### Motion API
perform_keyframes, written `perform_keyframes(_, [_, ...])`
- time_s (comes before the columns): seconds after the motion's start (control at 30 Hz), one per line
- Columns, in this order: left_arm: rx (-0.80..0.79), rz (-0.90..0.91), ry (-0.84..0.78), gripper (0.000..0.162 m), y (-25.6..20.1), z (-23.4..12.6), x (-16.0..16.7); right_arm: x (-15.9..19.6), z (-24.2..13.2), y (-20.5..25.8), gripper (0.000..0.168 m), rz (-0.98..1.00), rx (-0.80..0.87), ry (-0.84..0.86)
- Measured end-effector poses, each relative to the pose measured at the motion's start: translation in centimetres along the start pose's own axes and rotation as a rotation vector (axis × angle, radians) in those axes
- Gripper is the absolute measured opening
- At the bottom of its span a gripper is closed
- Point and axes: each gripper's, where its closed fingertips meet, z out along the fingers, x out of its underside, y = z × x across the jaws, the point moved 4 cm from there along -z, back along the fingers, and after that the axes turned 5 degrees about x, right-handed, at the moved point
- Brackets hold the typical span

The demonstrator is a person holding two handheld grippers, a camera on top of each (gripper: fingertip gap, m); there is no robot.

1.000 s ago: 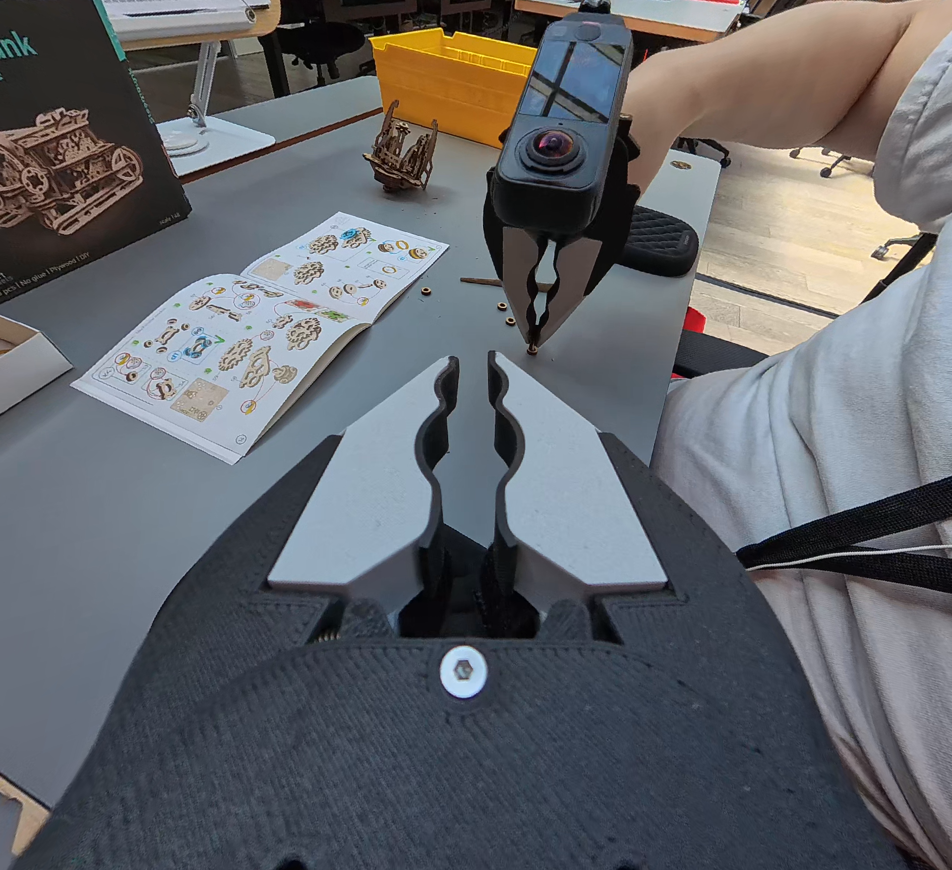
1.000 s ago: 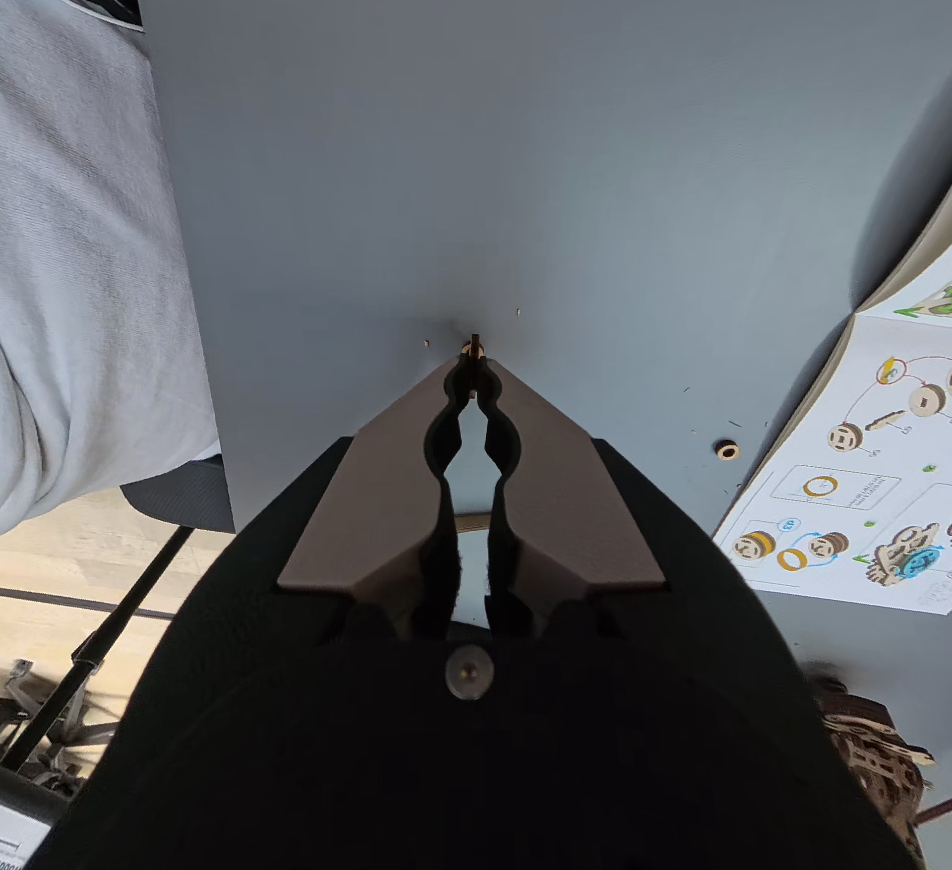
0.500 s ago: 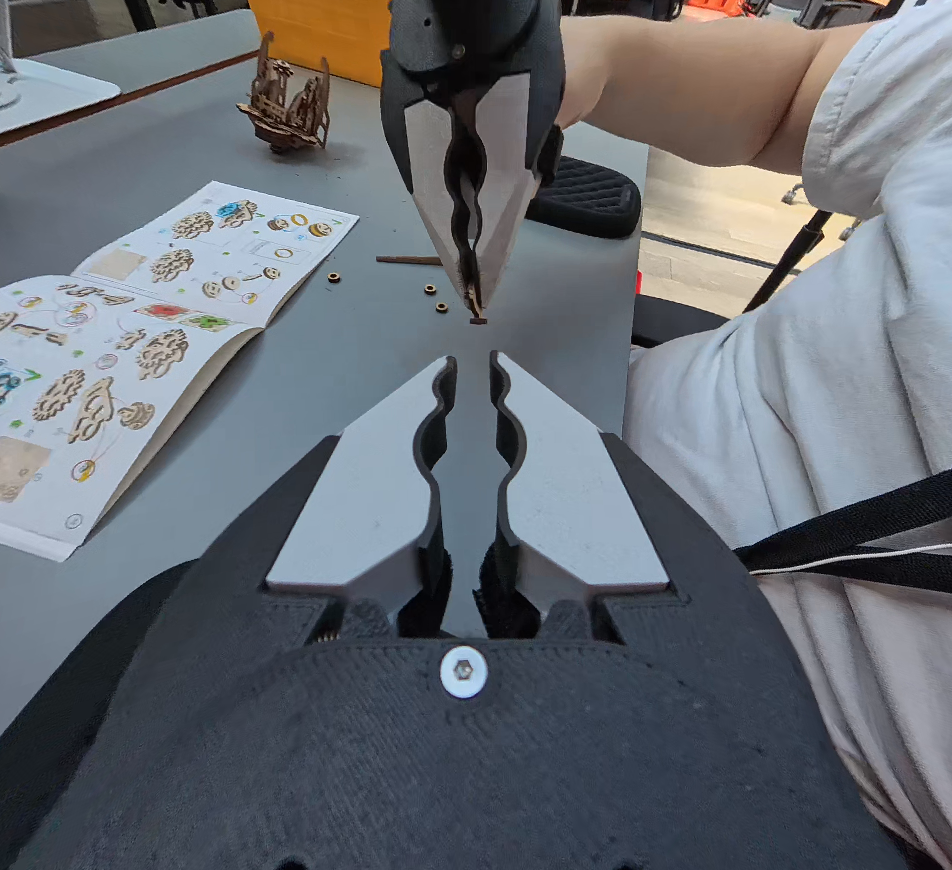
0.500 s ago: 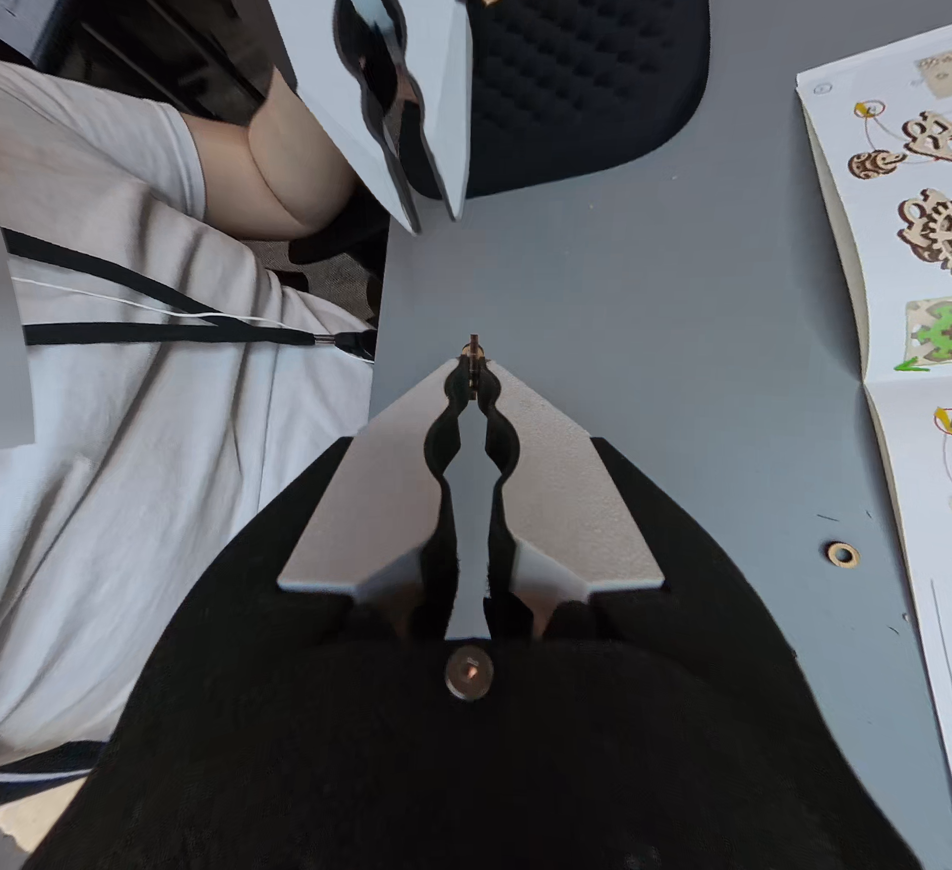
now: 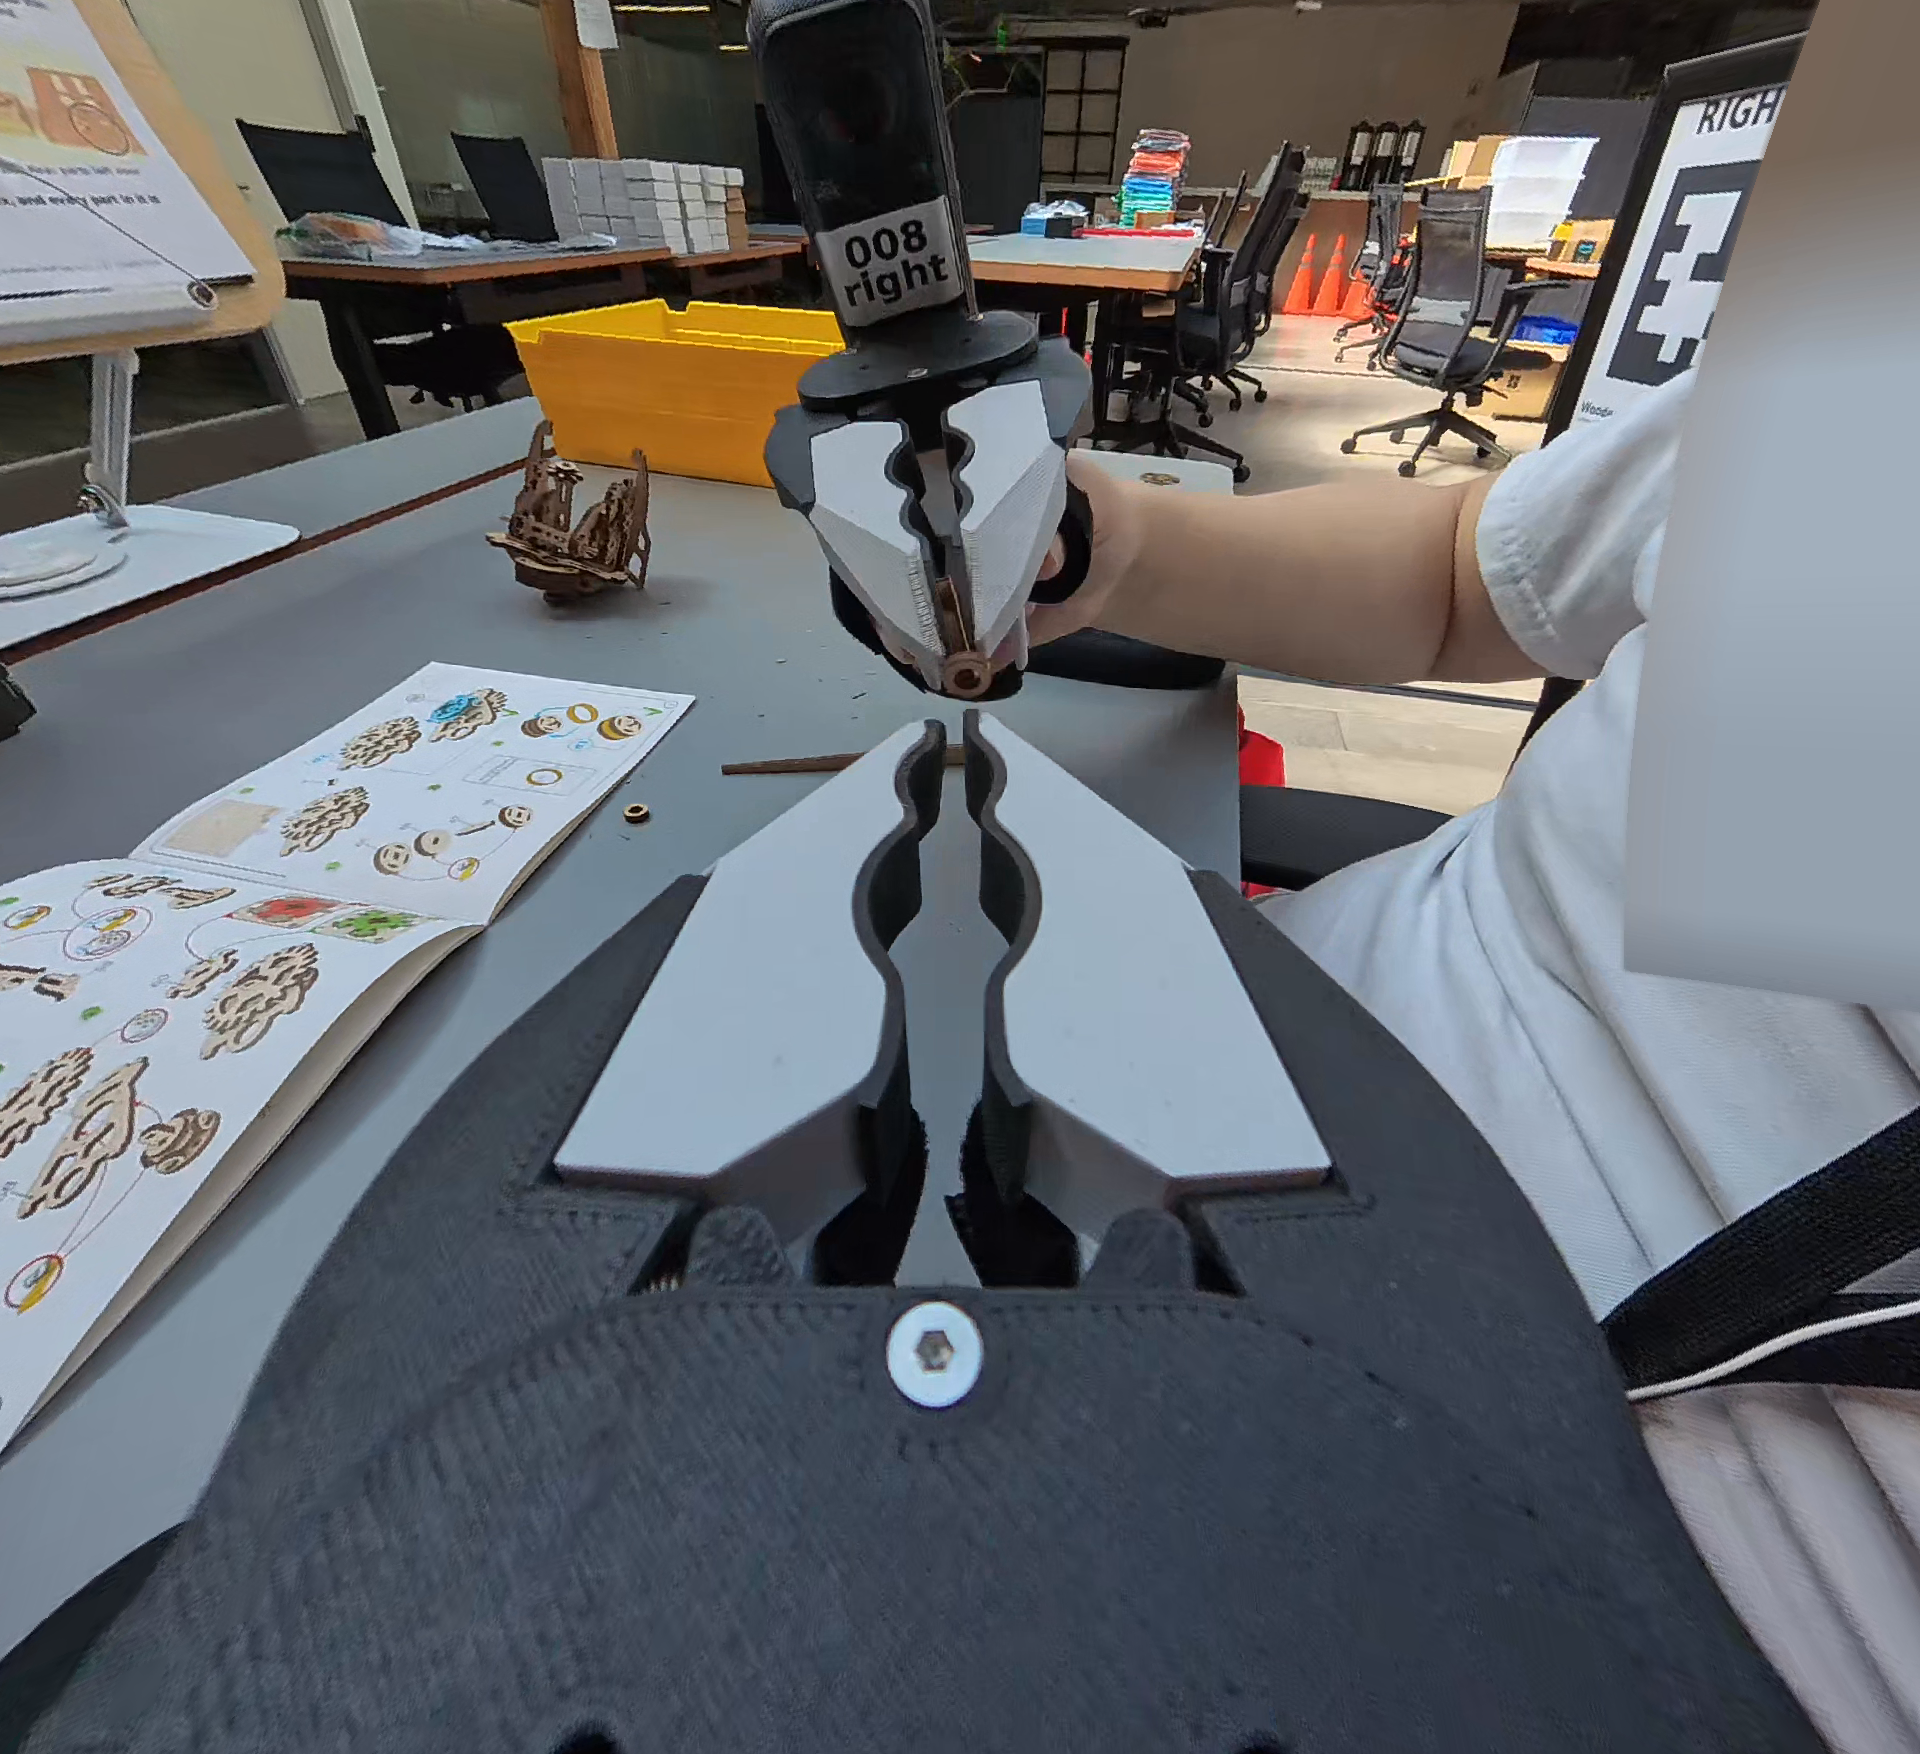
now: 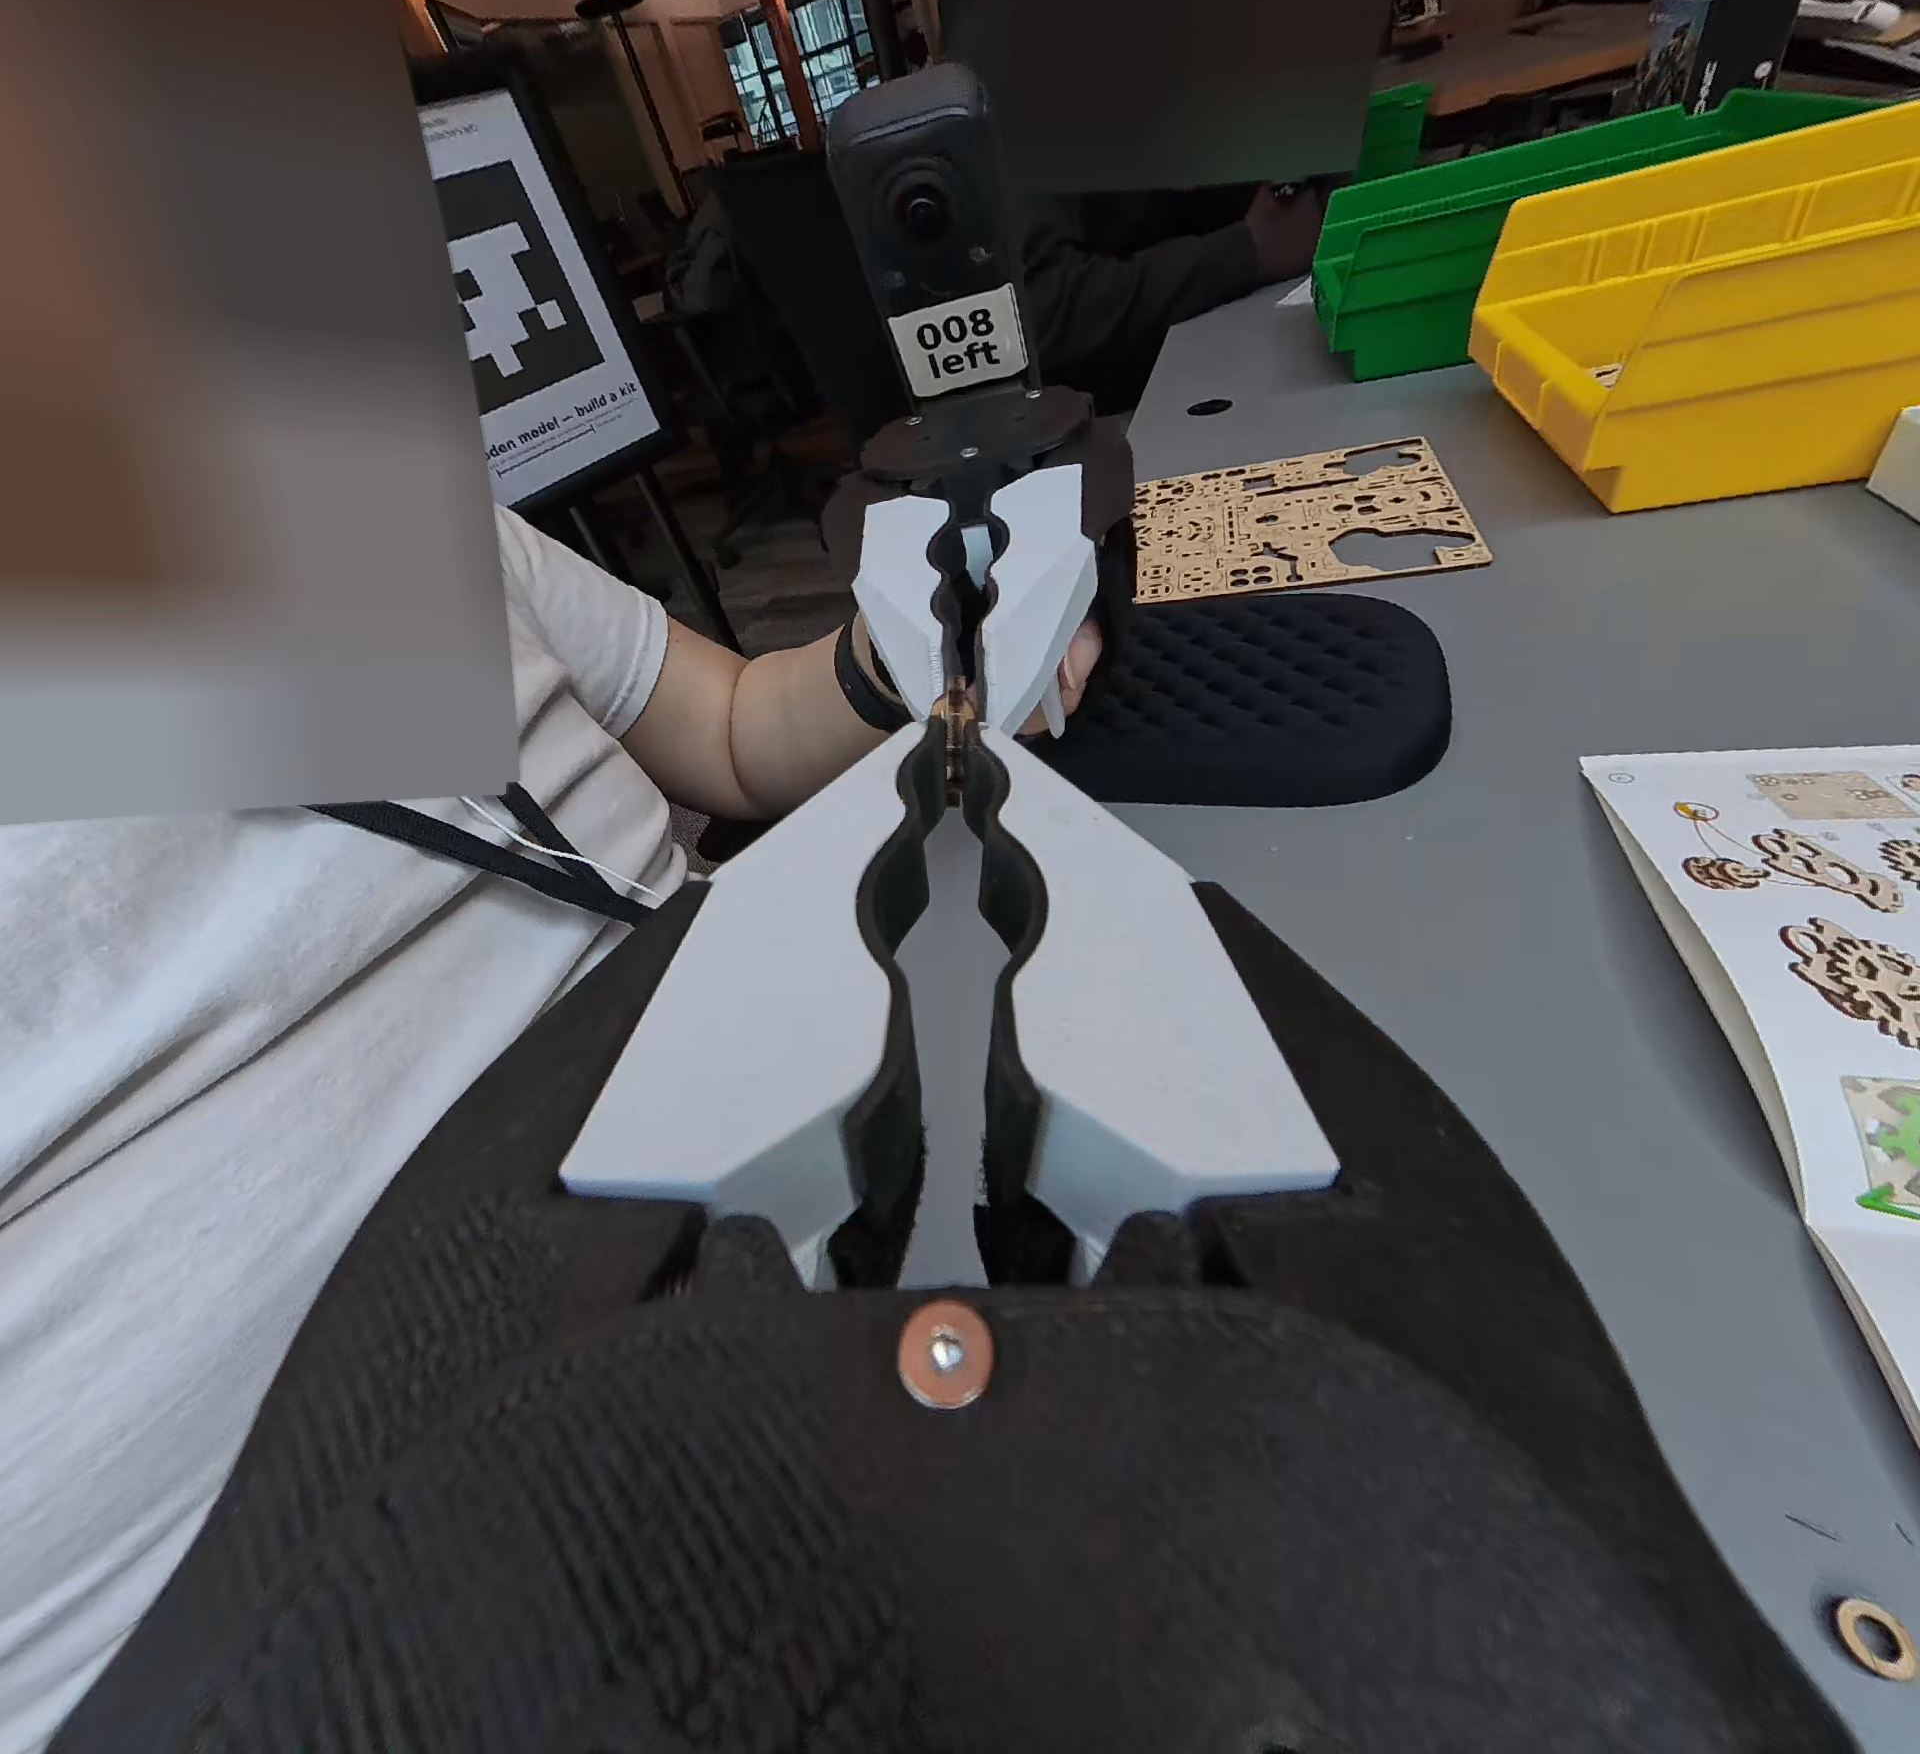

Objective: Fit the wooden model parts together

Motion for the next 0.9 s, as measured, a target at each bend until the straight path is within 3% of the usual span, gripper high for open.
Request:
perform_keyframes(0.27, [0.022,-0.046,-0.073,0.0,0.3,0.3,0.1,0.6,-0.3,-0.7,0.0,-0.019,-0.016,-0.025])
perform_keyframes(0.9, [0.029,-0.065,-0.053,0.0,0.6,0.4,0.7,1.2,-0.4,-0.4,0.0,-0.074,0.03,-0.001])
